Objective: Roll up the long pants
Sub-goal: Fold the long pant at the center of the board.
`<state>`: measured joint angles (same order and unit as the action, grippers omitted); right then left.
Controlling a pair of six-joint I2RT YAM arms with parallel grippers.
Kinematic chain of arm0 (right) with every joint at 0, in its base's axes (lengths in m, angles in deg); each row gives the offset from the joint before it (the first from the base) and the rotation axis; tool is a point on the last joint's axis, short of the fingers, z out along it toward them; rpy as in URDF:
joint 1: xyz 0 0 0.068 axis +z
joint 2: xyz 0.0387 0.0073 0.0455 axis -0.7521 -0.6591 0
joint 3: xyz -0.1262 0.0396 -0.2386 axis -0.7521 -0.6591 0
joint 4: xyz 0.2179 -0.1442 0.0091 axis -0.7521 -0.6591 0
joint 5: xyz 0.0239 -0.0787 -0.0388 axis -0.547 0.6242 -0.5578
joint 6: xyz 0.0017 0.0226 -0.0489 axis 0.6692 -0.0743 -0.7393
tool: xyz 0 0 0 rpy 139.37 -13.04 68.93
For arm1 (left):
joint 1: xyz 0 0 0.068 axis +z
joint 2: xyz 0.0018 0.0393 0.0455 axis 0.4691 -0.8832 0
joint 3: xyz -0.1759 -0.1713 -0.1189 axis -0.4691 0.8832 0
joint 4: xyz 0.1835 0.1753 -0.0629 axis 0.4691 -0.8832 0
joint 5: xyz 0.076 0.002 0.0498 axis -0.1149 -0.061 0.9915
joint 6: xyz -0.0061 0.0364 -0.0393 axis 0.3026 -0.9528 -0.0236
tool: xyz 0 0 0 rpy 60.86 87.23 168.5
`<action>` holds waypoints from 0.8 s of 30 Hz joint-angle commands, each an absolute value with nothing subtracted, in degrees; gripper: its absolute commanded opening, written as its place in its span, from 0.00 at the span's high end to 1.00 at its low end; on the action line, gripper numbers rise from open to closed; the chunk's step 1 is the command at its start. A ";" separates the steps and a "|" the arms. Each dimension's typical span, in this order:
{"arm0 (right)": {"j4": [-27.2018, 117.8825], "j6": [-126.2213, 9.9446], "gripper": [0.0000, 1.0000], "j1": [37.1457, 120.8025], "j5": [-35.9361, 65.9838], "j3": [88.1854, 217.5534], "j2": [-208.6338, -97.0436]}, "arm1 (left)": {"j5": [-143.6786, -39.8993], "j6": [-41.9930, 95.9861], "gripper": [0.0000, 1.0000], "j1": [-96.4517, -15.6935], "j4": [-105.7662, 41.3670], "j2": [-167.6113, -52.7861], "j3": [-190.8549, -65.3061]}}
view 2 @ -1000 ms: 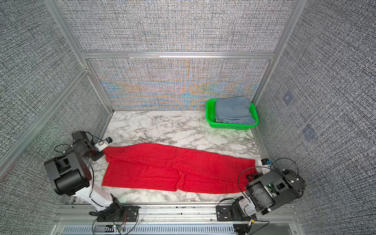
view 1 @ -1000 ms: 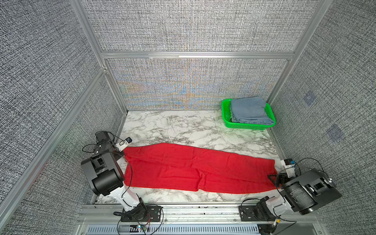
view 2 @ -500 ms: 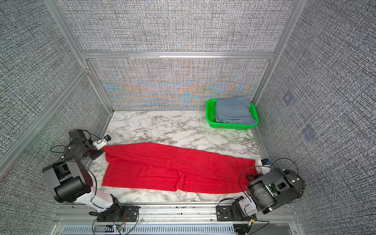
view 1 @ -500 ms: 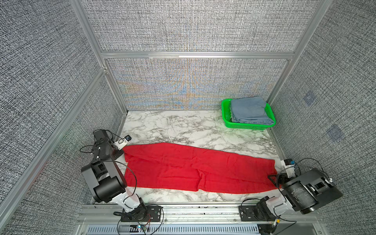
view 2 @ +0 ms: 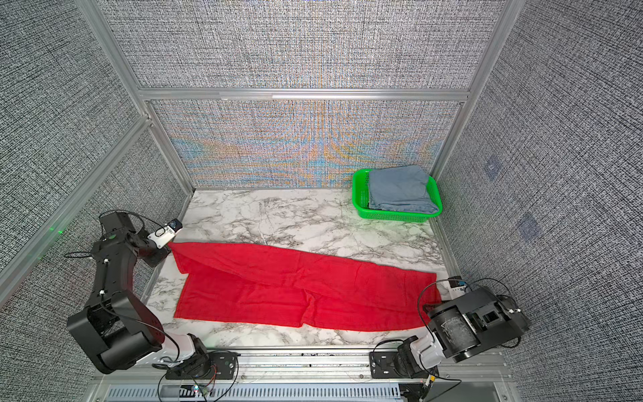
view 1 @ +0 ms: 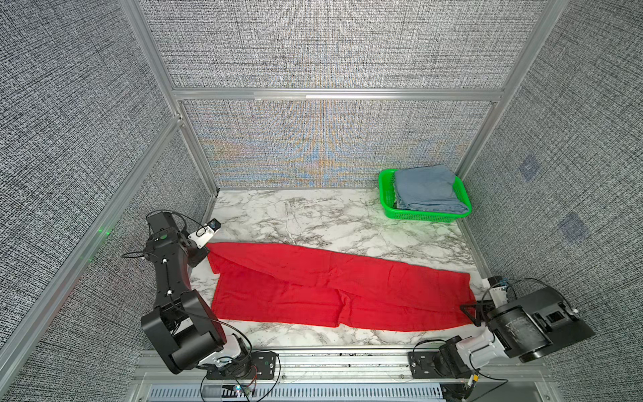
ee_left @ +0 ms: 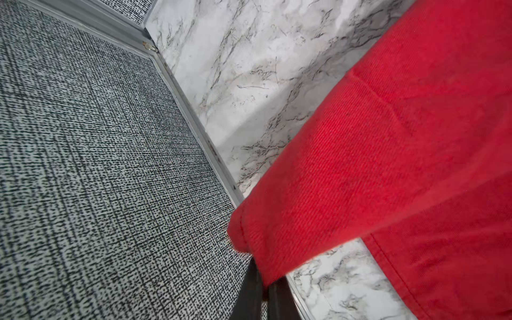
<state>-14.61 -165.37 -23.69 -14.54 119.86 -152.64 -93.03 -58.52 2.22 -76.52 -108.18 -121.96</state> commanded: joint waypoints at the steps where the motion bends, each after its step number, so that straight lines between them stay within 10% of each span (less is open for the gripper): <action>1: -19.28 -170.53 0.12 -24.09 -14.81 120.13 -155.53 | -93.86 -56.16 0.98 2.35 -79.12 -107.41 -122.34; 24: -18.01 -170.71 0.15 -26.42 -11.45 119.88 -158.16 | -93.89 -52.22 0.98 1.56 -79.57 -107.72 -123.46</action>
<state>-17.41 -171.14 -26.49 -11.98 119.78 -157.99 -93.60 -52.53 1.48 -80.85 -107.39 -123.90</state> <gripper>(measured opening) 0.851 0.088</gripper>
